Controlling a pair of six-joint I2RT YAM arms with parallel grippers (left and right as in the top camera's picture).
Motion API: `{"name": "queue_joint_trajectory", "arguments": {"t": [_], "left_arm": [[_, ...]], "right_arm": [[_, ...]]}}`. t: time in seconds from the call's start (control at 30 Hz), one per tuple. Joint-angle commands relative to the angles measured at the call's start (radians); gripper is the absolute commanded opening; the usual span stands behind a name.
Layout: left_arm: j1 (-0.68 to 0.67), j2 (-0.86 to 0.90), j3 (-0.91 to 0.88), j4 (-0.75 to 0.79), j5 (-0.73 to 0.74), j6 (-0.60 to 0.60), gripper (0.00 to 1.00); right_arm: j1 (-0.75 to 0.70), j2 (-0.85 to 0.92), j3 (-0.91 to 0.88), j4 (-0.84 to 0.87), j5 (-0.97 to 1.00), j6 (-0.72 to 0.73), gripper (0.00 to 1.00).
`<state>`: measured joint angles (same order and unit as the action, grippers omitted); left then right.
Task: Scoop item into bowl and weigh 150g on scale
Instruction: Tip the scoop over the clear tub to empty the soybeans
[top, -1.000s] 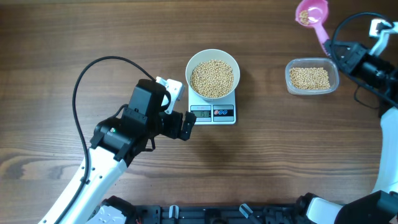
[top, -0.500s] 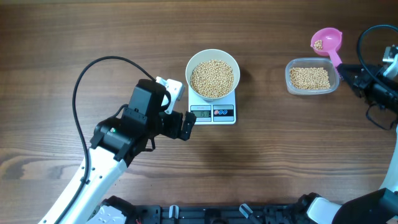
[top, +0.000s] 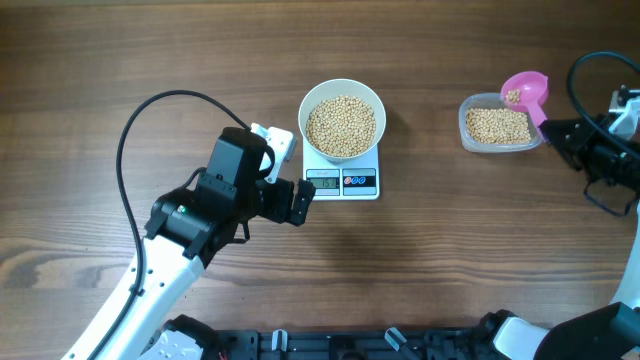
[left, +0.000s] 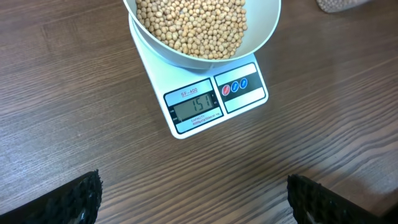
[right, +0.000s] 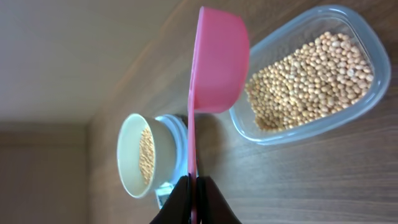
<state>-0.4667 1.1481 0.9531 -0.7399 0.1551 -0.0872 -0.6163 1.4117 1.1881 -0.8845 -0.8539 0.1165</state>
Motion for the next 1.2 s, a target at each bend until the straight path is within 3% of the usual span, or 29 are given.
{"name": "queue_joint_trajectory", "arguments": {"t": [0.0,0.2,0.23,0.47,1.17], "left_arm": [[-0.003,0.004,0.004,0.002,0.009,0.020,1.00],[-0.003,0.004,0.004,0.003,0.009,0.020,1.00],[-0.003,0.004,0.004,0.002,0.009,0.020,1.00],[-0.003,0.004,0.004,0.003,0.009,0.020,1.00],[-0.003,0.004,0.004,0.003,0.009,0.020,1.00]], "right_arm": [[0.006,-0.013,0.012,-0.027,0.108,-0.164,0.04],[0.103,-0.013,0.012,0.016,0.410,-0.249,0.04],[0.194,-0.013,0.012,0.035,0.584,-0.284,0.04],[0.407,-0.013,0.012,0.079,1.017,-0.381,0.04],[0.529,-0.013,0.012,0.095,1.121,-0.566,0.04]]}}
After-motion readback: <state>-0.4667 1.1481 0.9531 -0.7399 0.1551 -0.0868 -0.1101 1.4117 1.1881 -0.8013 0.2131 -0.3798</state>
